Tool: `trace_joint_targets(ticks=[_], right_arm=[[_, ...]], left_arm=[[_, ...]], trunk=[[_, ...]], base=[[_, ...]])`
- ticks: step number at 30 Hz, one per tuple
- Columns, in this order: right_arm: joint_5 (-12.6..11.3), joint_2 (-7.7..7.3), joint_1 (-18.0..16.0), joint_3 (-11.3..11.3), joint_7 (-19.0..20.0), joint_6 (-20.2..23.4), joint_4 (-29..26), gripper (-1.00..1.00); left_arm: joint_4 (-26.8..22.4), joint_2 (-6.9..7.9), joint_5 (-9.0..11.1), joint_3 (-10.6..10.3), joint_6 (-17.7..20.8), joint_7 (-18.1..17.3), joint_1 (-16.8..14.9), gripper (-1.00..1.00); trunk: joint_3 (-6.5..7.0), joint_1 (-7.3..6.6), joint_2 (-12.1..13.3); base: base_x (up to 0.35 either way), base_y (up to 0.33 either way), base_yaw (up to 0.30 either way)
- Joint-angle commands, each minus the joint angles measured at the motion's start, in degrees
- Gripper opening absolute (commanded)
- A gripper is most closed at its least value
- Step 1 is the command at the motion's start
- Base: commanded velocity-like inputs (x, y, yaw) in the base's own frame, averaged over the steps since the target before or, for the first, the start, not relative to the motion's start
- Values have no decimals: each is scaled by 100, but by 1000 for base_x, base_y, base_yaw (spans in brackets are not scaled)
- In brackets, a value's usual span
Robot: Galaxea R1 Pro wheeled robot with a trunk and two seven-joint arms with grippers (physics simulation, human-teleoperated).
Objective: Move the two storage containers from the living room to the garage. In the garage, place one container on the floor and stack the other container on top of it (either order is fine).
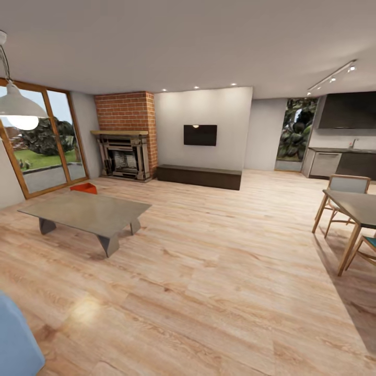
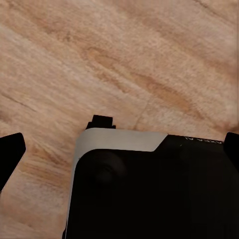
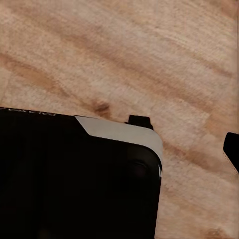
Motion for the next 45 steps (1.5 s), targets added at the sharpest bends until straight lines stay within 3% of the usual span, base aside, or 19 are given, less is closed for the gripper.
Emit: trace_joint_targets(ticks=[1,13,30,45], right_arm=[[-46,5,-4,47,6,-18,13,100],[-58,13,-4,44,6,-18,13,100],[-96,14,-4,16,6,-18,13,100],[-67,13,-4,39,6,-18,13,100]], left_arm=[[6,0,40,24,-17,-2,-4,100],[6,0,40,24,-15,-5,-4,100],[6,0,39,24,-17,-5,-4,100],[6,0,40,24,-17,-4,-4,100]], trunk=[[-7,4,-4],[-7,4,-4],[-7,4,-4],[-7,4,-4]], base=[[323,0,0],[323,0,-9],[323,0,-239],[323,0,-12]])
